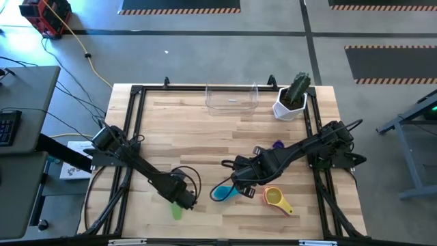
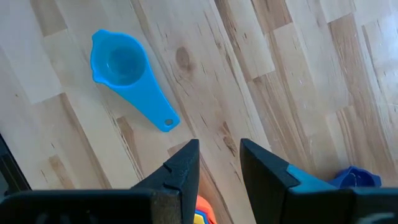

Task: Nest measuring cups in basket
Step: Stack the green measuring cup on top of the yellow measuring cup

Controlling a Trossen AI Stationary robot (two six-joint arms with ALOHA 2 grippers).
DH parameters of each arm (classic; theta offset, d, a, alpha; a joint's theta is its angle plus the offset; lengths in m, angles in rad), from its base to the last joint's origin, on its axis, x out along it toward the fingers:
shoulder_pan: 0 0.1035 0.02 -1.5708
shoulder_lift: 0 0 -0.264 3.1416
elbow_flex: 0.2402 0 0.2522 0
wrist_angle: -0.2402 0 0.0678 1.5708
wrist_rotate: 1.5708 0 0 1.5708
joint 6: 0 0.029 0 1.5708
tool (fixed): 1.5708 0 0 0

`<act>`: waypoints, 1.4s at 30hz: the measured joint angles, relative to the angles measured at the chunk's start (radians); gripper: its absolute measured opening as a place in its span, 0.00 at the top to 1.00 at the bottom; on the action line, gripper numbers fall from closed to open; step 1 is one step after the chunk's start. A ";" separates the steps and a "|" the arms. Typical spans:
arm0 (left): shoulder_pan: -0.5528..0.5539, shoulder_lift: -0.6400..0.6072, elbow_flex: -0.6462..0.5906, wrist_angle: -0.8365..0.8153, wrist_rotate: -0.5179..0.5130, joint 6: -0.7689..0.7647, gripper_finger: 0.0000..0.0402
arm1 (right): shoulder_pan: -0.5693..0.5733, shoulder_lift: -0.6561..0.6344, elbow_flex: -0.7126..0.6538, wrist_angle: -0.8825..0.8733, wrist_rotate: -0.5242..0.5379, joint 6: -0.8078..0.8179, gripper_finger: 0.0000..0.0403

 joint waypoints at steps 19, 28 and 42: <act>0.189 -0.028 0.062 0.025 -0.032 0.277 1.00 | -0.054 0.000 0.000 -0.019 0.030 -0.115 0.73; 0.346 -0.029 0.076 0.054 -0.034 0.529 1.00 | -0.095 -0.005 -0.001 -0.057 0.028 -0.175 0.73; 0.643 -0.030 0.077 0.288 -0.017 0.792 0.99 | -0.148 -0.182 -0.001 -0.186 0.165 0.086 0.73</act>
